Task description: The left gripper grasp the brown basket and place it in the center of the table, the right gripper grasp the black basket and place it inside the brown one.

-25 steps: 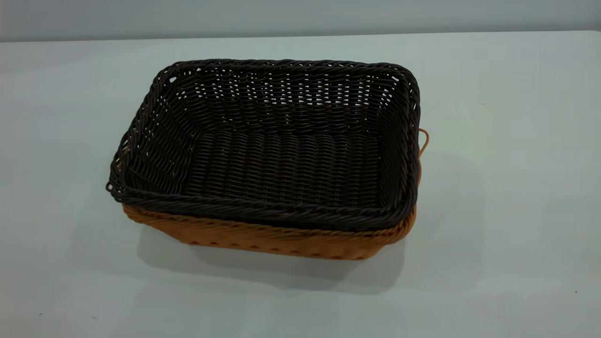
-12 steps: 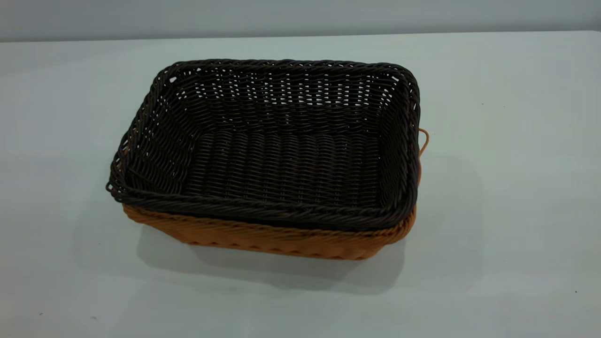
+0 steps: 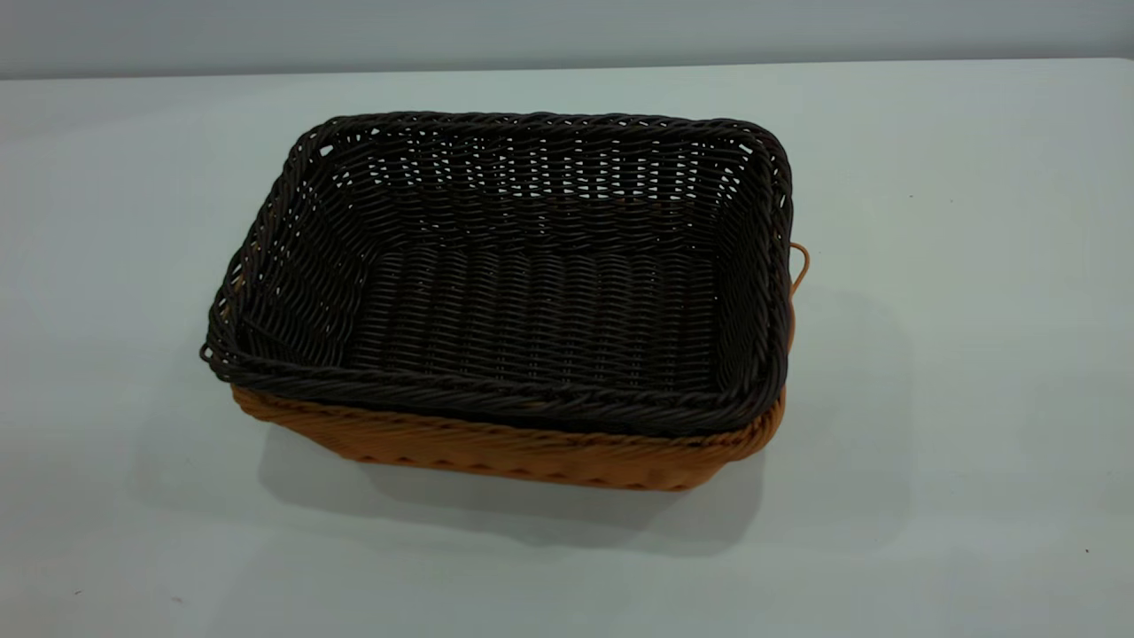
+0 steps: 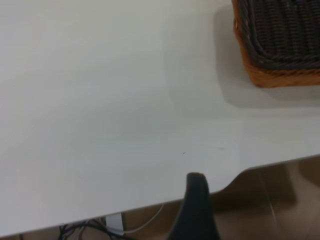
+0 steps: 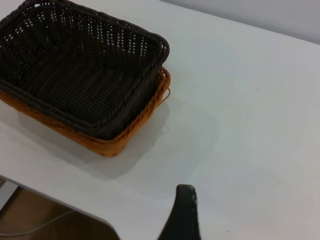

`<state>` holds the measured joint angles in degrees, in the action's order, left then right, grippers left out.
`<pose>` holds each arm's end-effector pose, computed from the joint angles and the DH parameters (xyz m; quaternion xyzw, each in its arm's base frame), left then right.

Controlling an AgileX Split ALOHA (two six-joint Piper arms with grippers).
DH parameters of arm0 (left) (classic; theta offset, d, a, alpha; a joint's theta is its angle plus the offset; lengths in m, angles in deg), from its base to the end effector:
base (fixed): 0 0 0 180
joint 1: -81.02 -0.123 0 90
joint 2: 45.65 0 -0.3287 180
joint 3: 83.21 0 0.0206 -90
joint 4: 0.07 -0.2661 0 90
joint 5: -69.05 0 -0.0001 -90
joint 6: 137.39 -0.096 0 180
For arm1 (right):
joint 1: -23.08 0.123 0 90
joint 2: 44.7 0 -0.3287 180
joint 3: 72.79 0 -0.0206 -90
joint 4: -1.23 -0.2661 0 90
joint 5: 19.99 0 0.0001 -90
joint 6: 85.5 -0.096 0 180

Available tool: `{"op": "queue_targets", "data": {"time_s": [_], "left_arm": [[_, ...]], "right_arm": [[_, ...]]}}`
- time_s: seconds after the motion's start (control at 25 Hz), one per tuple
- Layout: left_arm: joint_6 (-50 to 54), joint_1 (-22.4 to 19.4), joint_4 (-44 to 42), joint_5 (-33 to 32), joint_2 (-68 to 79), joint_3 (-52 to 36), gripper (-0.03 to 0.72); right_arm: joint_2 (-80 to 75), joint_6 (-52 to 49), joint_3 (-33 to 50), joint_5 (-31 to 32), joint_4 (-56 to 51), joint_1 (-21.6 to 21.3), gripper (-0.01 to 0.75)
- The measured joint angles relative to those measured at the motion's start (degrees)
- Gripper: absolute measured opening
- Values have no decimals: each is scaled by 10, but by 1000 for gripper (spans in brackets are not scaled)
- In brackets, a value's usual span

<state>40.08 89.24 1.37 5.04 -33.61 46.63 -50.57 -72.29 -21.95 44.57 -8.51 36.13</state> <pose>-0.0184 0.0005 0.2771 0.0837 0.8878 -0.0350 0.4511 -0.0370 0.0065 0.2710 -0.2029 0.8443 0.0840 0.4887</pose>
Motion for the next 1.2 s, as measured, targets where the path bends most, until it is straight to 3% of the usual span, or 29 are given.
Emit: {"op": "queue_targets", "data": {"time_s": [0.6,0.92,1.2], "left_arm": [[0,-2,5,6,-3,-1,562],[1,-70,1,6,-60,-1,562],[2,-81,-7,6,-64,-1,562]], "right_arm": [[0,-1,0,0,0,0,594],[0,-1,0,0,0,0,594],[0,-1,0,0,0,0,594]]}}
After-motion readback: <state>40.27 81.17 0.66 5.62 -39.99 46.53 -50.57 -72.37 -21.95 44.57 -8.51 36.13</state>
